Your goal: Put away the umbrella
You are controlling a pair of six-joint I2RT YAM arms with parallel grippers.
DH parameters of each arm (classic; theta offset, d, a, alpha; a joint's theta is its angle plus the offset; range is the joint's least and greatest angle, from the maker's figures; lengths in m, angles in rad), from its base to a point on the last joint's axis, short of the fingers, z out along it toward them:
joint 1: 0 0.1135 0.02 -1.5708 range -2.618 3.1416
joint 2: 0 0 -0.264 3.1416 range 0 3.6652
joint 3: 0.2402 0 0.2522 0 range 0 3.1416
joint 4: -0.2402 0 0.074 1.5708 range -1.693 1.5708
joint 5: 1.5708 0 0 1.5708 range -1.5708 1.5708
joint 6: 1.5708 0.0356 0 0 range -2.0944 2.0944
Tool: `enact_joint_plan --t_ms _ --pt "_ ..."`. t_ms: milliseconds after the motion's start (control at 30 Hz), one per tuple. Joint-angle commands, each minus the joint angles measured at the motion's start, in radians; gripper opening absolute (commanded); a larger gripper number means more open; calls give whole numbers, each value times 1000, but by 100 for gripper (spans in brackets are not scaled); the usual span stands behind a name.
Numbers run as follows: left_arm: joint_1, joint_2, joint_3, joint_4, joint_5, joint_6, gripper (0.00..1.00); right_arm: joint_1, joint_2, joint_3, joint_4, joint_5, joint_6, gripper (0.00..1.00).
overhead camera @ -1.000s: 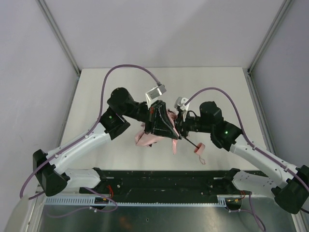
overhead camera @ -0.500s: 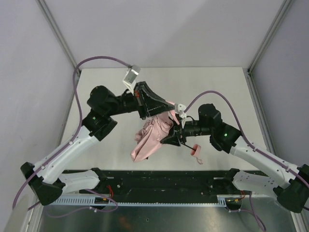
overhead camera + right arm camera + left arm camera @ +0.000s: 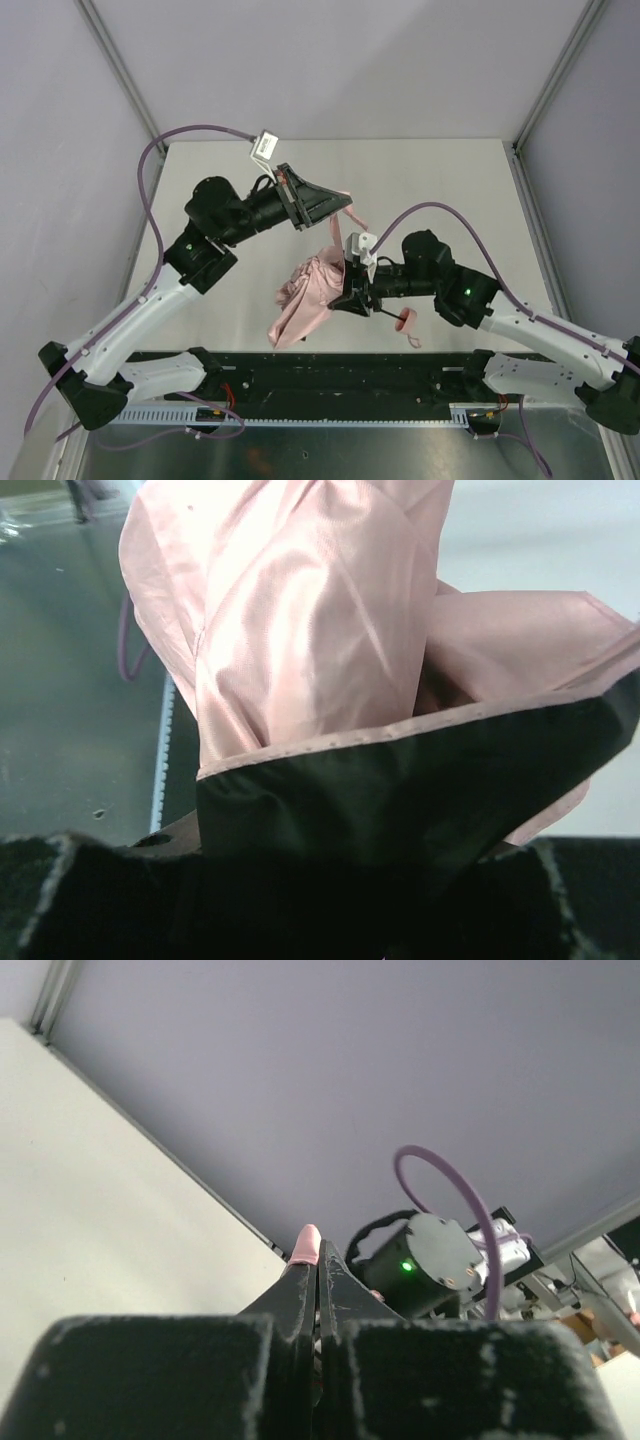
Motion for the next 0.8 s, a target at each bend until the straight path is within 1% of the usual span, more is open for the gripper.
enact_joint_plan --t_ms 0,267,367,433,467,533,567,667,767 --pt "33 -13 11 -9 -67 -61 0 70 -53 -8 -124 251 -94 0" --pt "82 55 -52 -42 164 -115 0 193 -46 -7 -160 623 -259 0" --pt "87 80 -60 -42 230 -122 0 236 -31 -7 -174 725 -304 0" --pt "88 90 -50 -42 271 -108 0 250 -20 -5 -188 751 -328 0" --pt "88 93 -43 -41 294 -92 2 253 -15 -2 -197 753 -335 0" --pt "86 102 -25 -39 364 -66 5 260 -18 1 -204 754 -341 0" --pt "86 109 -19 -32 409 -59 5 265 -24 2 -206 757 -344 0" --pt "86 91 -21 -4 485 -33 2 254 -44 2 -205 772 -342 0" --pt "86 22 -47 25 488 20 0 215 -59 2 -182 749 -315 0"
